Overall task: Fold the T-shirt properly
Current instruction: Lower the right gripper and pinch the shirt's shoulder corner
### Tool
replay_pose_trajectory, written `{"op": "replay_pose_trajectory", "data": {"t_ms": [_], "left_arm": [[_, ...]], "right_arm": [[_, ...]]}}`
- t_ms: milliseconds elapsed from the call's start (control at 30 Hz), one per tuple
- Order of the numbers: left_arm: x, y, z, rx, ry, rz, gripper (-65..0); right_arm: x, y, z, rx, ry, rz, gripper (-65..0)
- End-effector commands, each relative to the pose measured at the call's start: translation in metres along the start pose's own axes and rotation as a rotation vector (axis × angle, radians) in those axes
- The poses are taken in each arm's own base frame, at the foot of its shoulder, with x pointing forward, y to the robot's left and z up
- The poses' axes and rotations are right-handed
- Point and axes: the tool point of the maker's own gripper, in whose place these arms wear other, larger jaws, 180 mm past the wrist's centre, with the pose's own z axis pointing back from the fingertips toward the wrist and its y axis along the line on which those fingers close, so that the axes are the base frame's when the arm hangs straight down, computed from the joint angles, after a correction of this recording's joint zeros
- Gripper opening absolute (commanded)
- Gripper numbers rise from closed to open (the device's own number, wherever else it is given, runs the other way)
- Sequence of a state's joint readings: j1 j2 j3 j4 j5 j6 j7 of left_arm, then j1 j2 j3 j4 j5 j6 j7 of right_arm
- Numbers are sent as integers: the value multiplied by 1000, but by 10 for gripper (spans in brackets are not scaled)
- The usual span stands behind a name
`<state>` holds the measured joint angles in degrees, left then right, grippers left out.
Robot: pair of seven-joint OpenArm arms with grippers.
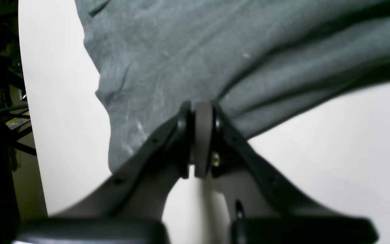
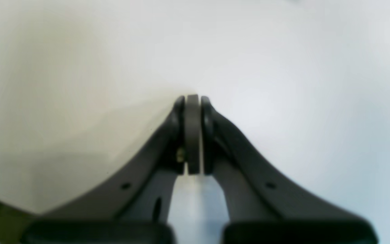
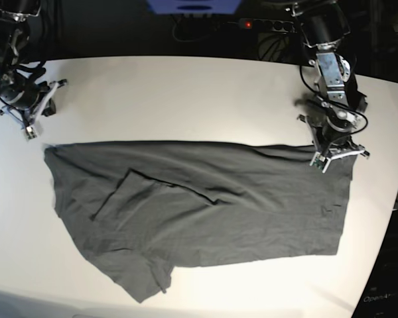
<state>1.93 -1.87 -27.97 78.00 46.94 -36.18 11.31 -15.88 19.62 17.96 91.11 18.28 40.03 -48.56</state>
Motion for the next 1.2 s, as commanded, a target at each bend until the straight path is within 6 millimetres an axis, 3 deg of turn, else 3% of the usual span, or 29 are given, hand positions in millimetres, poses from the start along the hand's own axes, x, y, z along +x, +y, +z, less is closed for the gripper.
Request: {"op": "replay_pose_trajectory", "data": {"t_ms": [0,67,233,300,467,800,967,1167], "left_arm": [[-43,-26,3,-93,177,-49,-615],[-43,-27,3,-95,177,-50,-615],[-36,-35,1,-115,165,-74,-615],[-36,-35,1,-116,164,-73,-615],[-32,-38,0,-122,157,-85,-615],[-31,-37,0,-120,157,-91,-615],[-30,-38,-1,-122,156,-89,-615],[-30,-38,-1,-125,155,-92,-615]], "right_arm": [[31,-12,10,-29,-65,62,-644],[53,-12,13,-33,-69,138,-644],[87,-15,6,-83,-24,286,-644],[97,-6,-2,-95,-7,353,-644],[109,20,-21,-121,53,519,-644],[141,35,-49,-137,92,677,-644],[130,41,-69,-98,107,676,-644],[93,52,-93,-2,144,629,-644]]}}
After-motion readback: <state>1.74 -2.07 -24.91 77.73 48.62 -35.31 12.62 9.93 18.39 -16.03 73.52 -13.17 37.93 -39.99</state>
